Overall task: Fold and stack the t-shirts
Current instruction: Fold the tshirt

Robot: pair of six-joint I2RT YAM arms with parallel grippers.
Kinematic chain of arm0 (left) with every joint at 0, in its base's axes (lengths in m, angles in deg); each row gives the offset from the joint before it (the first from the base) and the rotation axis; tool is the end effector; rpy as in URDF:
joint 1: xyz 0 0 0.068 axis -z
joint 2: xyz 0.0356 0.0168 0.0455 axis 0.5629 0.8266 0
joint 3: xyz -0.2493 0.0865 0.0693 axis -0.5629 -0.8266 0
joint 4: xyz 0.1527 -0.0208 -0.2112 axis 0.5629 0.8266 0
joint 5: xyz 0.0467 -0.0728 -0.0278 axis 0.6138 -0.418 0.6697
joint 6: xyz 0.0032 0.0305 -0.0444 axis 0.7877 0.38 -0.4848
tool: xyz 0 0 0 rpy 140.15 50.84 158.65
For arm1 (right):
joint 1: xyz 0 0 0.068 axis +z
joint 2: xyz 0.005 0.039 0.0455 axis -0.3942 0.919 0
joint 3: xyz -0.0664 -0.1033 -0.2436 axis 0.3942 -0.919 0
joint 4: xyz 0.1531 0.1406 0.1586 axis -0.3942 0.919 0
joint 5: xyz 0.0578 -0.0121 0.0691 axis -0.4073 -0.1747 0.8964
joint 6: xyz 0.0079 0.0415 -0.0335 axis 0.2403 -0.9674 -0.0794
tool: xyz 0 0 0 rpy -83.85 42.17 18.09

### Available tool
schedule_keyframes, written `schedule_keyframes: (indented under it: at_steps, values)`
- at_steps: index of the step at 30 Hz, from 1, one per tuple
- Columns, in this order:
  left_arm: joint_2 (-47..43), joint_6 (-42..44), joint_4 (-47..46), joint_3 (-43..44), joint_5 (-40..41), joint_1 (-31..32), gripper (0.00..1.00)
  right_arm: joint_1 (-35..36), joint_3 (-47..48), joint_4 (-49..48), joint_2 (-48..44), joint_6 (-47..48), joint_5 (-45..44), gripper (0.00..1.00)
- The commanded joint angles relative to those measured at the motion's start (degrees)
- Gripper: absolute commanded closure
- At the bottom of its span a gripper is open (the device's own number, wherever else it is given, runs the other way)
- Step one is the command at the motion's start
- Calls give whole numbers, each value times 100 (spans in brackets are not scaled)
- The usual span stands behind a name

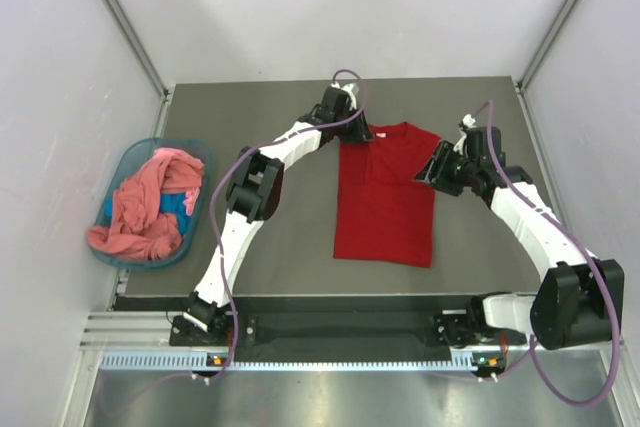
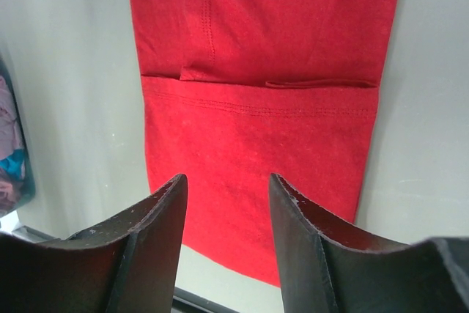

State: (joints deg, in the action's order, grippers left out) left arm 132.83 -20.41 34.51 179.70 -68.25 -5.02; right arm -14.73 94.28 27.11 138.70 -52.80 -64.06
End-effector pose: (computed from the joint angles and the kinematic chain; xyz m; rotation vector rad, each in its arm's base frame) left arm 0.5004 -0.2933 0.1468 0.1254 2.3217 -0.9463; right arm 0.2587 0.0484 0.2628 0.3393 2.3964 0.6489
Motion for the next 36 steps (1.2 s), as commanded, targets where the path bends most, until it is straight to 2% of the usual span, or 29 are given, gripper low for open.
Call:
schedule_keyframes:
  at_steps: [1, 5, 10, 17, 25, 36]
  values:
    - [49, -51, -316, 243, -121, -23, 66, 56, 165, -279, 34, 57, 73, 51]
    - [75, -51, -333, 243, -173, -23, 71, 47, 174, -315, 34, 40, 64, 51]
    - [-13, -104, -500, 251, -314, -14, 99, 47, 112, -402, 122, 13, 64, 51]
    - [-390, -157, -535, 173, -315, -14, 100, 47, -2, -587, 237, -66, 56, 51]
    - [-1006, -34, -457, -284, 290, -23, 100, 47, -20, -675, 360, -75, -14, 52]
    - [-988, -34, -263, -513, 388, -137, 100, 47, 24, -675, 421, -92, -234, 54]
